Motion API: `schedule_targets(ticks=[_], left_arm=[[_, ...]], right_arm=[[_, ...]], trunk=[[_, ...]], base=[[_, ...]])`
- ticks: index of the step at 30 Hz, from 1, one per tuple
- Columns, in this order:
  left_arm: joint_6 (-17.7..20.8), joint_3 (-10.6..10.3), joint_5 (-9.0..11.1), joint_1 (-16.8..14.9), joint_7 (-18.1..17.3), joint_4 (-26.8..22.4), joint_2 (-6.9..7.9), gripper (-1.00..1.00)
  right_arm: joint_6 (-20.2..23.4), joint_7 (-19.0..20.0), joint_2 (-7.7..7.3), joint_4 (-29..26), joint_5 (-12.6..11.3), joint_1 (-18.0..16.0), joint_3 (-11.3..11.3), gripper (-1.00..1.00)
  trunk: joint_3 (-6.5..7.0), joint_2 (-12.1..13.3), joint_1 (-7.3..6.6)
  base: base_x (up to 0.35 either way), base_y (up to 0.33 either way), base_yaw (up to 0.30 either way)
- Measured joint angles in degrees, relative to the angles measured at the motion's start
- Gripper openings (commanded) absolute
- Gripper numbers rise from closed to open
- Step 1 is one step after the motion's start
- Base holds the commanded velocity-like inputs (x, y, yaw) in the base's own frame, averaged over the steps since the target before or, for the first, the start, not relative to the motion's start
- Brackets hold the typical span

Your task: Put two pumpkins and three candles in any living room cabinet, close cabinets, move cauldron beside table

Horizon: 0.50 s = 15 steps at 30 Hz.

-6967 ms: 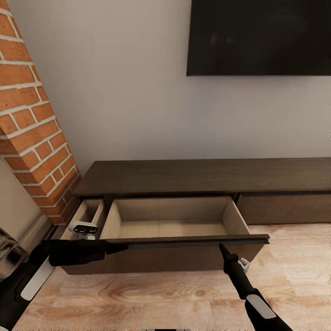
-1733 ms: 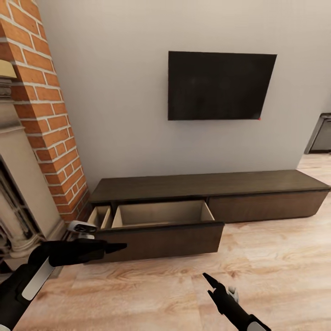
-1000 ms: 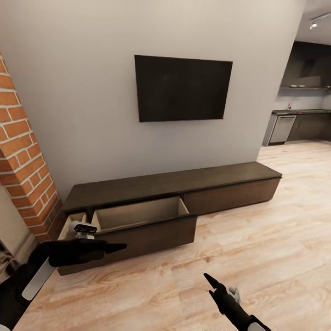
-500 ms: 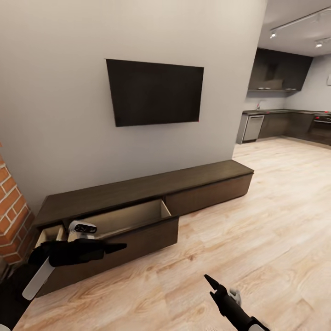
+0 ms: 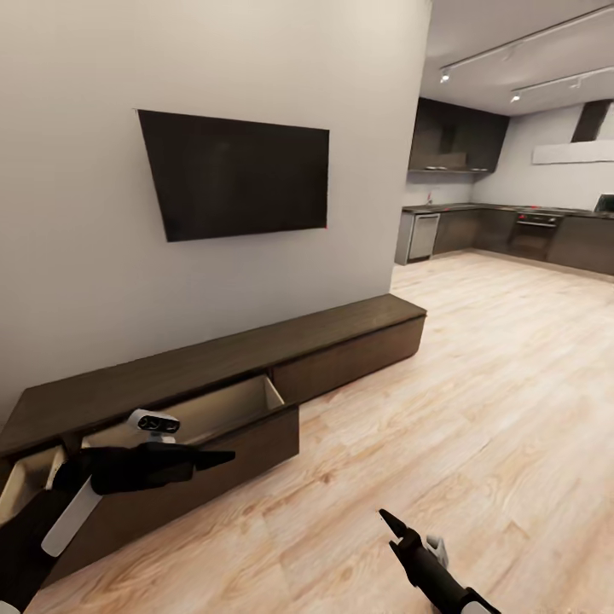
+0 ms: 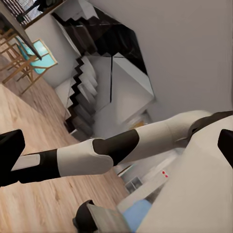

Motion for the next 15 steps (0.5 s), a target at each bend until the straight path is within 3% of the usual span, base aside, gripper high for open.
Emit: schedule_targets(ticks=[6,15], left_arm=[[-0.13,-0.05,-0.21,0.01,-0.01,0.01,0.0,1.0],[-0.15,-0.05,-0.47,0.01,-0.02,0.01,0.0,1.0]], right_arm=[[-0.06,0.01,0.0,0.01,0.0,-0.01,0.02,1.0],[-0.09,0.03,0.0,0.02,0.0,-0.01,-0.01,1.0]], trunk=[[0.19,0.0,-0.01],[0.53,0.0,-0.01]], base=[[0.283,-0.131,-0.289],[0.24,-0.236,-0.289]])
